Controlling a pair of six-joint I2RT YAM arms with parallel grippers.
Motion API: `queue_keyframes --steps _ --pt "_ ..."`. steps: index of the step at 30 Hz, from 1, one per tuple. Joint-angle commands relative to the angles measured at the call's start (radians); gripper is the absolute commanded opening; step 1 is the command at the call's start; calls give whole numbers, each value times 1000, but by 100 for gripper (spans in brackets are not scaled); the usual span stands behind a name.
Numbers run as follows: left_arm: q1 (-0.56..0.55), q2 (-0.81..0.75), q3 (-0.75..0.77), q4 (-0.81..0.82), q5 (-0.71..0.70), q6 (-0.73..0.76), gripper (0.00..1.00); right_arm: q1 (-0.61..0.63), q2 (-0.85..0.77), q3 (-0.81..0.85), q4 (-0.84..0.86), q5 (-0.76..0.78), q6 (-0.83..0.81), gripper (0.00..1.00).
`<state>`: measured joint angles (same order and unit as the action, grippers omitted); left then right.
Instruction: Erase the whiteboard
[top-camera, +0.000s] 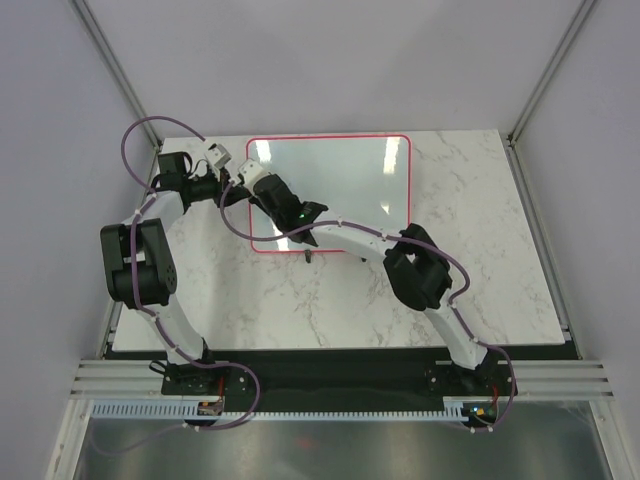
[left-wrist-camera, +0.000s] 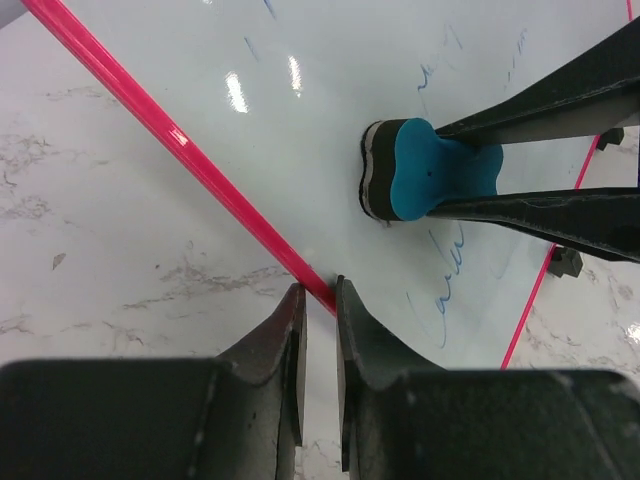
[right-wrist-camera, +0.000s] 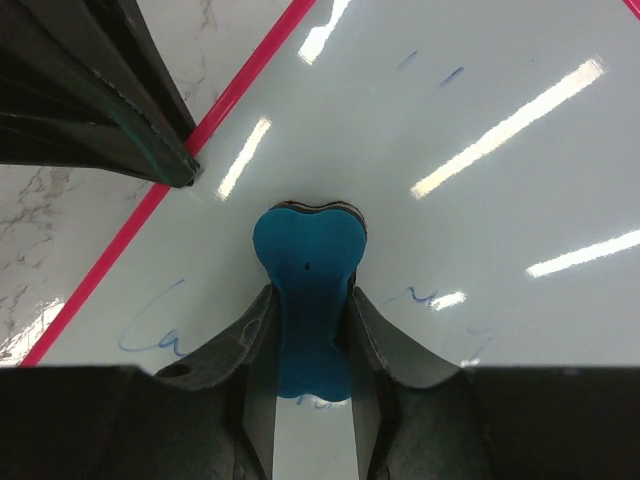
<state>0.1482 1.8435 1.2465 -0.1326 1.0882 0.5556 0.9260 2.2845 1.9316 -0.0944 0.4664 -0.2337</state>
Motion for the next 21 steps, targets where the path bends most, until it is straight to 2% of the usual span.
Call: queue_keyframes --steps 1,3,10,14,21 --pt "-13 -50 -2 33 21 64 2 -27 -26 -32 24 112 8 0" --pt "-13 -50 -4 31 24 64 2 -67 -46 -81 22 167 30 0" --pt "-13 -55 -9 33 22 72 2 -202 -227 -327 87 172 186 0" --pt "-13 -56 -9 33 22 72 2 -182 -214 -336 116 178 160 0" --pt "-12 -53 -5 33 25 63 2 -44 -175 -308 179 147 108 0"
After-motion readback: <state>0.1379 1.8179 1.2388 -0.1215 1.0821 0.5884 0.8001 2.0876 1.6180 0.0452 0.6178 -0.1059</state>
